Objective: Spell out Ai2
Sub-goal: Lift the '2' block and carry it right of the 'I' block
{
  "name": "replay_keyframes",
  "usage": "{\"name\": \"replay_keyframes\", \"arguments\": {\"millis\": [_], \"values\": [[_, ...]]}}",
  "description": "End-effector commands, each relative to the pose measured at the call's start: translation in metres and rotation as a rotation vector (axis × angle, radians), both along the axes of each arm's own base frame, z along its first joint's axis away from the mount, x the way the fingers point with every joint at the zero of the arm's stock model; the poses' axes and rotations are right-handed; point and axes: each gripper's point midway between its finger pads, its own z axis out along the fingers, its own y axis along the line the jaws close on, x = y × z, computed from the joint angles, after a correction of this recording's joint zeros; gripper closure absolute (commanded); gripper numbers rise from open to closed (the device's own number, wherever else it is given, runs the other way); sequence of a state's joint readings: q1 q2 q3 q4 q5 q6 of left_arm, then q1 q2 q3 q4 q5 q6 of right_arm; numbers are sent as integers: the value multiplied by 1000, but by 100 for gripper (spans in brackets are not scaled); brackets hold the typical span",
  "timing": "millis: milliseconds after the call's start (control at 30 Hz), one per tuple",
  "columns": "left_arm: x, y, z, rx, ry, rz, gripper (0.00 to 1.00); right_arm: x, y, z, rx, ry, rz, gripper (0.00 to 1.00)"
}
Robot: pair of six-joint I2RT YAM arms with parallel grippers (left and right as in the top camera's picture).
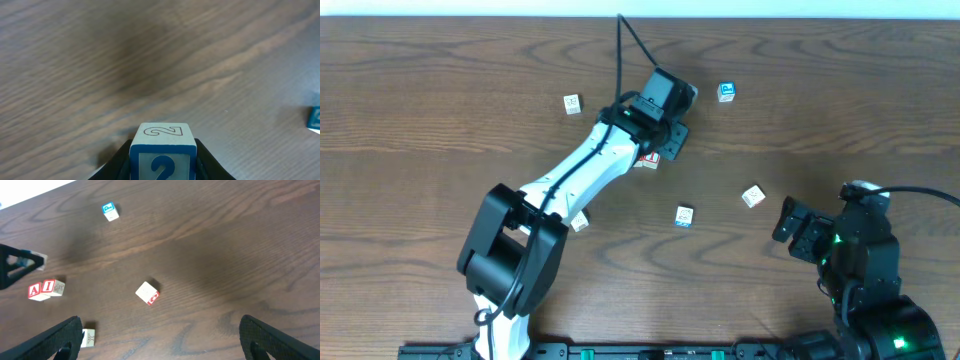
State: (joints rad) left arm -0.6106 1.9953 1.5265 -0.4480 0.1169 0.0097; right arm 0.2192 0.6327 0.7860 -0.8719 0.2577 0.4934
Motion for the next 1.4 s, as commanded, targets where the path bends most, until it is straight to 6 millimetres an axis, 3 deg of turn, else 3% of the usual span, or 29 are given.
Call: {"name": "replay_keyframes", "arguments": {"millis": [0,367,933,1100,1367], "values": [[-6,-11,-11,23,17,-61,94,-1,-4,-1,9,-1,-28,1],[-10,-8,-47,64,90,-54,94,-1,-4,-1,9,-1,-28,1],[-19,-11,-49,50,127,-90,94,-1,-4,-1,9,-1,-28,1],[-24,-12,-62,51,161,-99,94,-1,-4,-1,9,-2,-28,1],[-24,-14,-63,43,164,-104,94,-1,-4,-1,9,-2,-28,1]]}}
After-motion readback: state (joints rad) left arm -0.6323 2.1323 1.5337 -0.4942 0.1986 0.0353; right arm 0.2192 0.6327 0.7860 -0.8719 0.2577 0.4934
